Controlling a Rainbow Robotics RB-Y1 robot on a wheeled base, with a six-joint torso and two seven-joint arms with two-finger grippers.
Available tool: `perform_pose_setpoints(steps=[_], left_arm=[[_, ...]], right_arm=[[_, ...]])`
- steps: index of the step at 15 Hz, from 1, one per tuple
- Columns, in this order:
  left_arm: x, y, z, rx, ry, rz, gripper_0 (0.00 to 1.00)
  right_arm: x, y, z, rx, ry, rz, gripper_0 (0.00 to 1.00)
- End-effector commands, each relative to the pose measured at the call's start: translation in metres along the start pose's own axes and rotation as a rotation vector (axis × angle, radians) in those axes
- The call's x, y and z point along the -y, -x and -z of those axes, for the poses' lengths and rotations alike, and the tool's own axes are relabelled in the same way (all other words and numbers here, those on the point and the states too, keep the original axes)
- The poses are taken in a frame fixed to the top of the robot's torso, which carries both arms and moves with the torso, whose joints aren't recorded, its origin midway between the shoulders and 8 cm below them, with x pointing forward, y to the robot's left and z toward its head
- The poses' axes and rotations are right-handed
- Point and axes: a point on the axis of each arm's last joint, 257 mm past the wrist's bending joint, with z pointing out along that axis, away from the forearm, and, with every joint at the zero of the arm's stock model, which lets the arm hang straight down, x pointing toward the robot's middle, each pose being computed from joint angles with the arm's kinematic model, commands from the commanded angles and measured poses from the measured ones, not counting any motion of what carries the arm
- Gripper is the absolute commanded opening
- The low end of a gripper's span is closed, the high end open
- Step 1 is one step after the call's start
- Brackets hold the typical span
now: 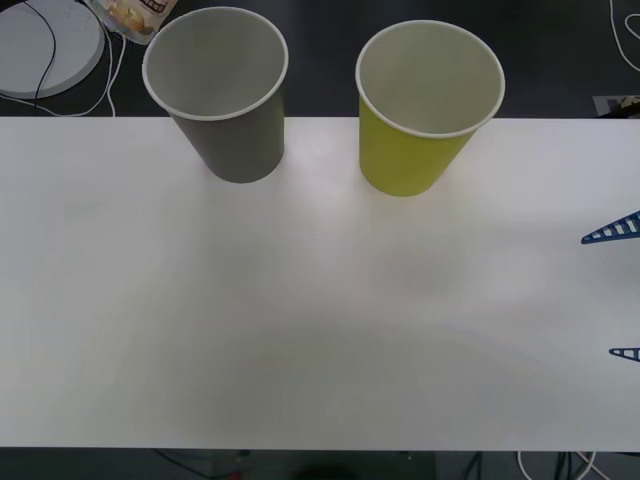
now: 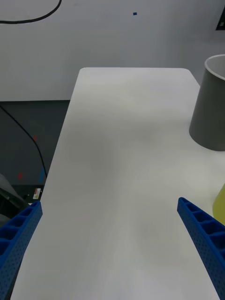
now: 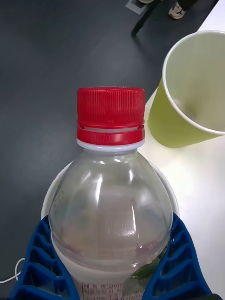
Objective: Put the can into the green bin and the plastic bottle into the gray bin
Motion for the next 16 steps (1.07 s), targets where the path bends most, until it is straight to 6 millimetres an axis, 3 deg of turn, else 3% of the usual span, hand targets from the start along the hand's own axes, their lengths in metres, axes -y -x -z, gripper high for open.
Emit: perform_pose_setpoints(steps=[1,8,9,10,11,16], left_arm=[[0.004,0.011,-0.009,-0.003,0.005,-0.007,0.00],[0.011,0.019,-0.021,0.005,-0.016,0.006,0.00],[0.011,0.020,-0.020,0.006,-0.016,0.002,0.23],[0.011,0.019,-0.021,0.004,-0.016,0.004,0.81],[0.011,0.019,-0.020,0.004,-0.015,0.001,1.00],[0.010,0.019,-0.021,0.004,-0.013,0.004,1.00]], right_arm=[[0.000,0.000,0.000,0.000,0.000,0.000,1.00],[0.000,0.000,0.000,0.000,0.000,0.000,1.00],[0.000,0.000,0.000,0.000,0.000,0.000,1.00],[0.000,0.000,0.000,0.000,0.000,0.000,1.00],[0.000,0.000,0.000,0.000,0.000,0.000,1.00],[0.000,0.000,0.000,0.000,0.000,0.000,1.00]])
